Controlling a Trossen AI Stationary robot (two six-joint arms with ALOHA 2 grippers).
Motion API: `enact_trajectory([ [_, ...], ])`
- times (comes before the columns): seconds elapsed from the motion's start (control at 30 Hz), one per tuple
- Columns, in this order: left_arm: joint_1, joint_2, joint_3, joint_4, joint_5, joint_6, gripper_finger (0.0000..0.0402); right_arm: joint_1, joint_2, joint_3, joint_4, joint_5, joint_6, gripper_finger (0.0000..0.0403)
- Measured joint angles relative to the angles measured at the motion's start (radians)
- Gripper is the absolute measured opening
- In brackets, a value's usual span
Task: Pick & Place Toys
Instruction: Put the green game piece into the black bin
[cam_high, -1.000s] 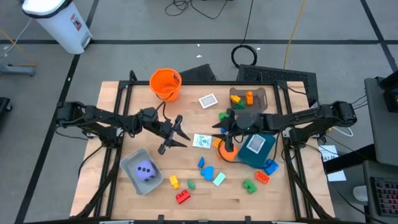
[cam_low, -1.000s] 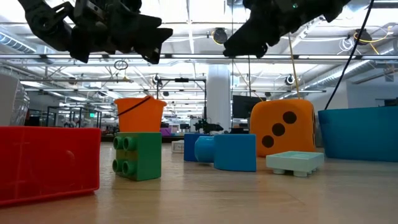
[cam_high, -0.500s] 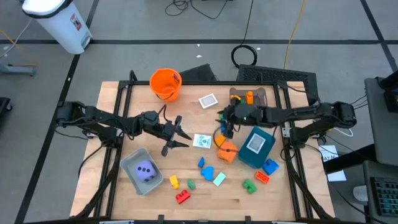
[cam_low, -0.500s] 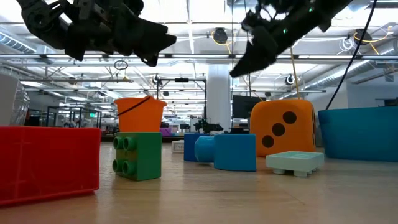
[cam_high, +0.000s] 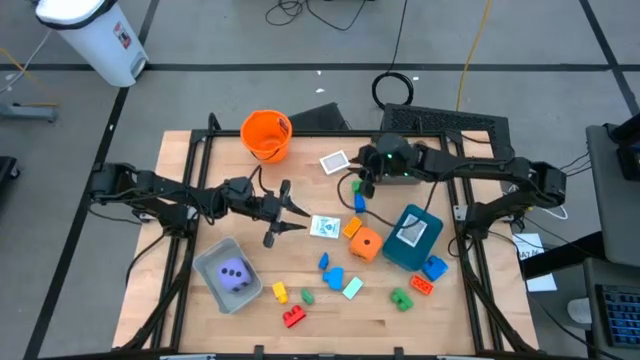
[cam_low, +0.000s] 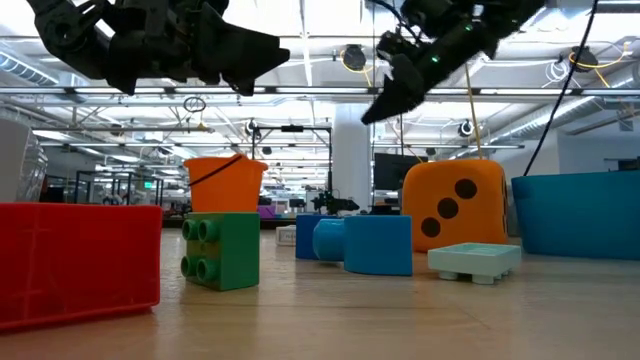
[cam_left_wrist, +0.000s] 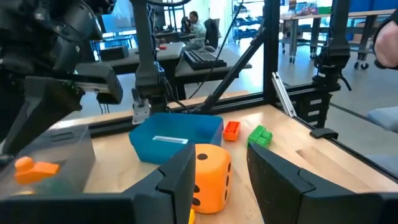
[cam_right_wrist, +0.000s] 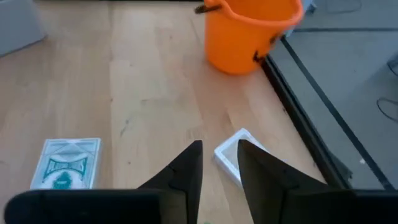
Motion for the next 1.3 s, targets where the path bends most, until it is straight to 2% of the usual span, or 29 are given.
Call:
enact_trajectory([
  [0.13, 0.005, 0.000, 0.000, 0.003, 0.000, 0.016, 0.0152, 0.000, 0.111, 0.128, -0.058, 0.000, -0.044, 0.0120],
  [0.23, 0.012, 0.000, 0.000, -0.001, 0.001, 0.015, 0.0152, -0.001, 0.217, 0.230, -0.179, 0.012, -0.087, 0.0148],
  [0.33, 0.015, 0.000, 0.000, -0.011, 0.001, 0.000, 0.0152, -0.005, 0.314, 0.337, -0.326, 0.074, -0.111, 0.0177],
  [0.43, 0.015, 0.000, 0.000, -0.044, 0.003, 0.000, 0.0152, -0.015, 0.391, 0.389, -0.465, 0.084, -0.114, 0.0206],
  [0.67, 0.015, 0.000, 0.000, -0.084, 0.011, -0.008, 0.0152, -0.028, 0.458, 0.394, -0.595, 0.083, -0.139, 0.0261],
  [0.83, 0.015, 0.000, 0.000, -0.091, 0.012, -0.037, 0.0152, -0.028, 0.459, 0.395, -0.591, 0.083, -0.176, 0.0286],
  [0.97, 0.013, 0.000, 0.000, -0.106, 0.013, -0.055, 0.0152, -0.024, 0.460, 0.395, -0.618, 0.077, -0.211, 0.0292],
  [1.1, 0.008, 0.000, 0.000, -0.112, 0.013, -0.061, 0.0152, -0.021, 0.459, 0.373, -0.613, 0.005, -0.216, 0.0289],
  [1.3, -0.006, 0.000, 0.000, -0.112, 0.013, -0.059, 0.0152, -0.012, 0.460, 0.336, -0.576, 0.003, -0.216, 0.0278],
])
